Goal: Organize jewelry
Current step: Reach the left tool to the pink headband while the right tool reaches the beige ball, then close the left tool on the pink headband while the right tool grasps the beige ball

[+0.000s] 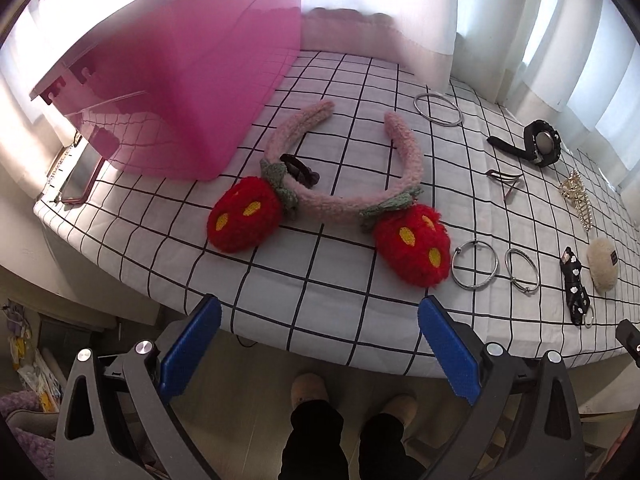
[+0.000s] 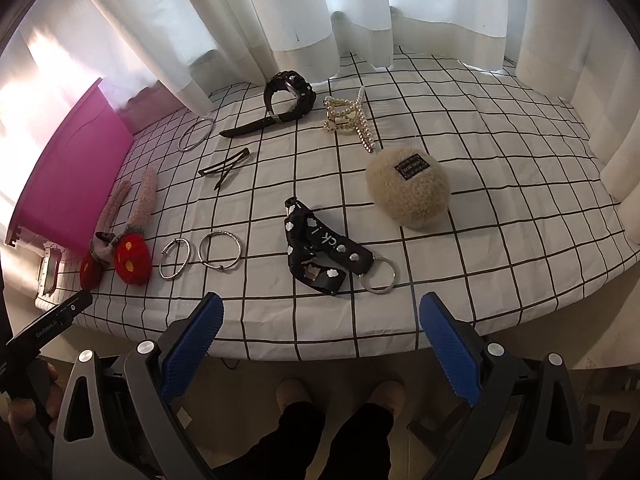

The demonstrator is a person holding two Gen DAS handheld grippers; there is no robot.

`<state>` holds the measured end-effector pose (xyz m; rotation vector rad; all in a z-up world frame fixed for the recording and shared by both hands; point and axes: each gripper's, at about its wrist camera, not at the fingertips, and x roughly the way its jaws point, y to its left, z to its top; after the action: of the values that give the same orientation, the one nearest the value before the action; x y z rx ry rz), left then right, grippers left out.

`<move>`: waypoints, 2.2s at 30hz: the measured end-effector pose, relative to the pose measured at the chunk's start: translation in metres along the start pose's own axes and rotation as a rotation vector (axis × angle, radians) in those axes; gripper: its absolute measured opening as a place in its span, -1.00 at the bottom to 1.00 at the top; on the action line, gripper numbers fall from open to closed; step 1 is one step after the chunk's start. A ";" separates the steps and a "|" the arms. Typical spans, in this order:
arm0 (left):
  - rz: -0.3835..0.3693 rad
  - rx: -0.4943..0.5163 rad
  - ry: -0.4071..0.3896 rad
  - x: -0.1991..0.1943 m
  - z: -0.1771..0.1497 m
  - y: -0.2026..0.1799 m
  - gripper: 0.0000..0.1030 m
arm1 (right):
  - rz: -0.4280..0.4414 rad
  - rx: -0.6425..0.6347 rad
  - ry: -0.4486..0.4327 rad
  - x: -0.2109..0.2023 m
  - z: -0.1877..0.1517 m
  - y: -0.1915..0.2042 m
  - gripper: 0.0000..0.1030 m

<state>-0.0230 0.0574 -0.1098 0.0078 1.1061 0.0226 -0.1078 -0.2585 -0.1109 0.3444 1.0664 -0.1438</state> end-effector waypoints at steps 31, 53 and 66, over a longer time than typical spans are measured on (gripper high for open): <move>-0.032 0.055 -0.082 0.072 0.080 -0.054 0.88 | -0.170 0.052 -0.006 0.073 0.058 -0.061 0.83; -0.050 0.068 -0.094 0.113 0.081 -0.065 0.89 | -0.225 -0.009 -0.037 0.100 0.069 -0.053 0.83; -0.093 0.151 -0.092 0.094 0.074 -0.080 -0.67 | -0.199 -0.034 -0.027 0.096 0.069 -0.052 0.79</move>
<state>0.0866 -0.0202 -0.1618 0.0920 1.0134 -0.1436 -0.0192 -0.3265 -0.1754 0.2049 1.0743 -0.3066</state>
